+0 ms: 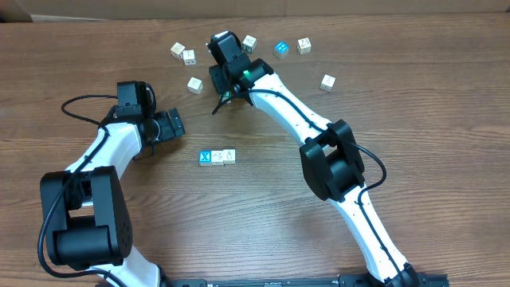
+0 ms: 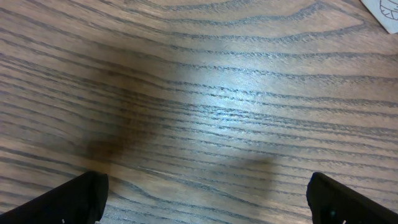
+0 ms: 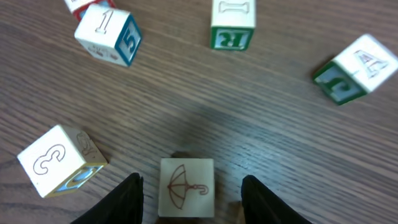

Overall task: Form a horizontal line
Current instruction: 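Raise the right arm and reach toward the back block cluster, then close the right gripper on the umbrella-picture block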

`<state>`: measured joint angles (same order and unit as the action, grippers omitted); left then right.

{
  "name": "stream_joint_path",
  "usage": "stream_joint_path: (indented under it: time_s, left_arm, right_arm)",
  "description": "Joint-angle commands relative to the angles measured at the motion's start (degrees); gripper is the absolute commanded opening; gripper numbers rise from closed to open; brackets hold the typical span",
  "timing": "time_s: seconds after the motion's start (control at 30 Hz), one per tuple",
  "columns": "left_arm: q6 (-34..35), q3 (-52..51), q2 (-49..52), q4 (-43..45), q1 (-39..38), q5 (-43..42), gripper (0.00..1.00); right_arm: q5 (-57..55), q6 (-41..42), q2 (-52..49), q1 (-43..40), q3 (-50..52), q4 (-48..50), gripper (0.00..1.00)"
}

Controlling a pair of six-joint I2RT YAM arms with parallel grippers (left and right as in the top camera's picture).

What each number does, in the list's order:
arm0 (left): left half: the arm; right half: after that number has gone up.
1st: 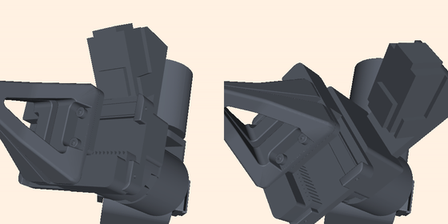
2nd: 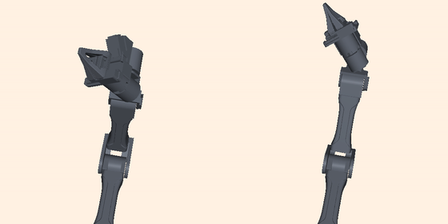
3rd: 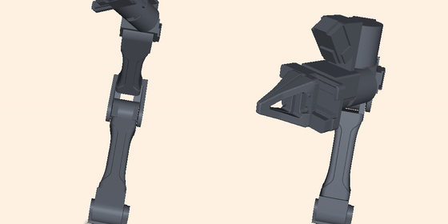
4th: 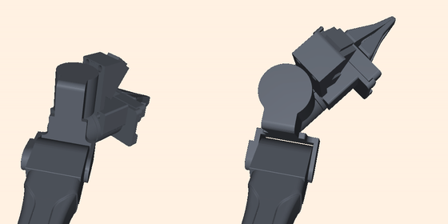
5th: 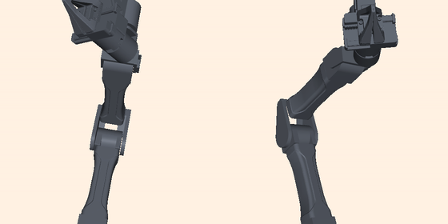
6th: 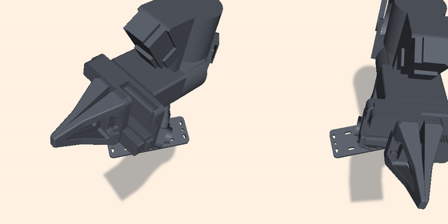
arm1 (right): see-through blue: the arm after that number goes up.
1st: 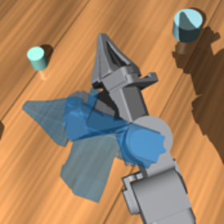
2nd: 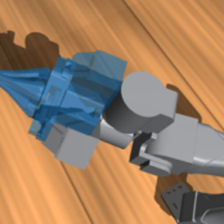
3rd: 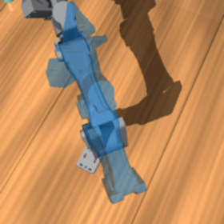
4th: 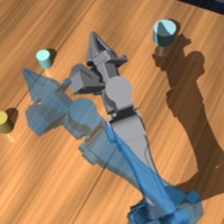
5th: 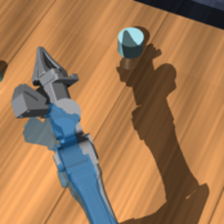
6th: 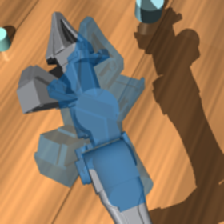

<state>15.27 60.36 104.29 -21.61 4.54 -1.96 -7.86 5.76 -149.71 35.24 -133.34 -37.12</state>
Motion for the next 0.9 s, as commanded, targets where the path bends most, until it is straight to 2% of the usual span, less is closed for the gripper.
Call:
stream_joint_path:
  time_s: [0.0,0.33,0.63,0.87]
  left_arm:
    - [0.6,-0.2,0.7,0.0,0.0,-0.5,1.00]
    - [0.6,-0.2,0.7,0.0,0.0,-0.5,0.99]
    - [0.6,-0.2,0.7,0.0,0.0,-0.5,1.00]
    - [0.6,-0.2,0.7,0.0,0.0,-0.5,1.00]
  right_arm:
    - [2.0,-0.3,-0.2,-0.2,1.7,1.4,0.49]
    - [1.9,-0.3,-0.2,-0.2,4.4,3.4,0.48]
    - [1.9,-0.3,-0.2,-0.2,4.4,3.8,0.28]
    - [1.9,0.0,2.1,-0.2,1.1,1.9,0.23]
